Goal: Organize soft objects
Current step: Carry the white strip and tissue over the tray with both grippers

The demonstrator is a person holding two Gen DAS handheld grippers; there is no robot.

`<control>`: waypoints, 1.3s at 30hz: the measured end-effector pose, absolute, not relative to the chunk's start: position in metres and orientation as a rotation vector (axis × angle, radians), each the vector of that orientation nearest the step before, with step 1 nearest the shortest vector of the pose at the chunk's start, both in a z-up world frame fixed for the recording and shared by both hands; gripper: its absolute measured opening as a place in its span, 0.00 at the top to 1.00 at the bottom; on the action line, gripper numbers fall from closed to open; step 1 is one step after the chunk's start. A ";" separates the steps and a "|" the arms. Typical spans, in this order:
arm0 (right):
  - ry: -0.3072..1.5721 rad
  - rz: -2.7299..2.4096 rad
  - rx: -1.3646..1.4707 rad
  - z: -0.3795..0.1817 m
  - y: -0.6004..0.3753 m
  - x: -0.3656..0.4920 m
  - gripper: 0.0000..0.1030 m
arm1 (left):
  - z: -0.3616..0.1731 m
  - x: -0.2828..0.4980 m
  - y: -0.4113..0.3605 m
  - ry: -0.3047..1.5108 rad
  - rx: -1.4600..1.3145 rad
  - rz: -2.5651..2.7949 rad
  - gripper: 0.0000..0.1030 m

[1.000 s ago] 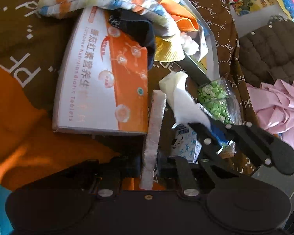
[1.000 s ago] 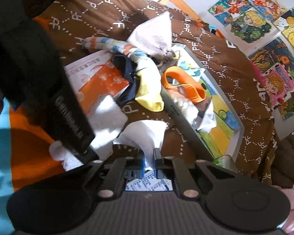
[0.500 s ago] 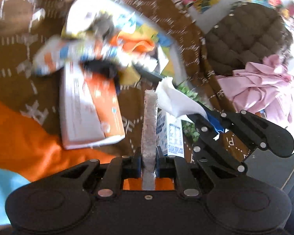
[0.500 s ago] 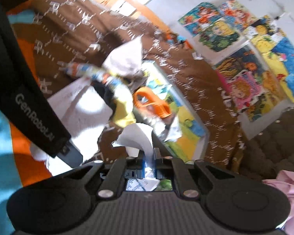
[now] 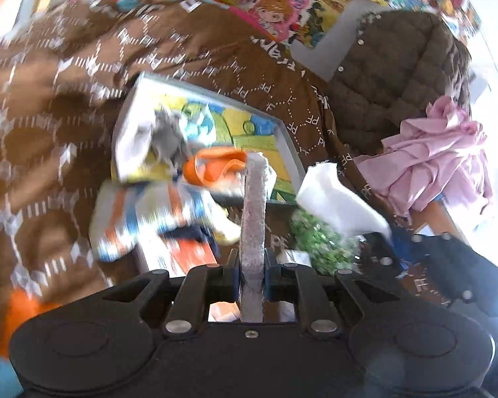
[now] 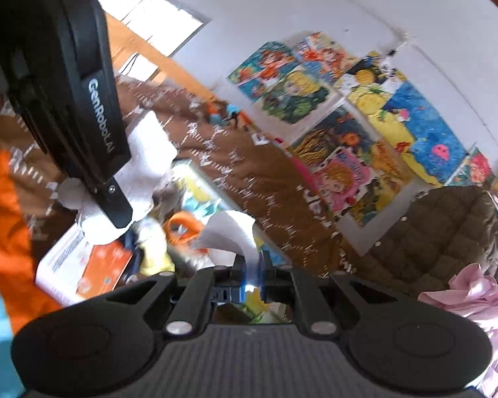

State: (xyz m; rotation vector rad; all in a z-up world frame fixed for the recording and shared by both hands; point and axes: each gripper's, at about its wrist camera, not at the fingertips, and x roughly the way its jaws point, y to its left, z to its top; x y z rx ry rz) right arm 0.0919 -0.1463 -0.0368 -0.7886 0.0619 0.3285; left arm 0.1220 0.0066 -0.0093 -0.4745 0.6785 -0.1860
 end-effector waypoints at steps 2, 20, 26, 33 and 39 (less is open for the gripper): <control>0.053 0.321 -0.730 -0.030 -0.145 0.102 0.92 | -0.004 0.136 0.009 0.660 -0.411 -0.190 0.86; 0.168 0.416 -0.413 -0.037 -0.114 0.233 0.92 | -0.020 0.273 0.047 0.580 -0.136 0.005 0.86; 0.222 0.402 -0.291 -0.041 -0.114 0.273 0.92 | -0.025 0.299 0.047 0.559 -0.069 -0.030 0.86; 0.278 0.359 -0.206 -0.043 -0.134 0.304 0.91 | -0.031 0.329 0.032 0.575 0.006 -0.065 0.86; 0.321 0.316 -0.162 -0.051 -0.146 0.321 0.91 | -0.040 0.342 0.028 0.598 0.038 -0.083 0.86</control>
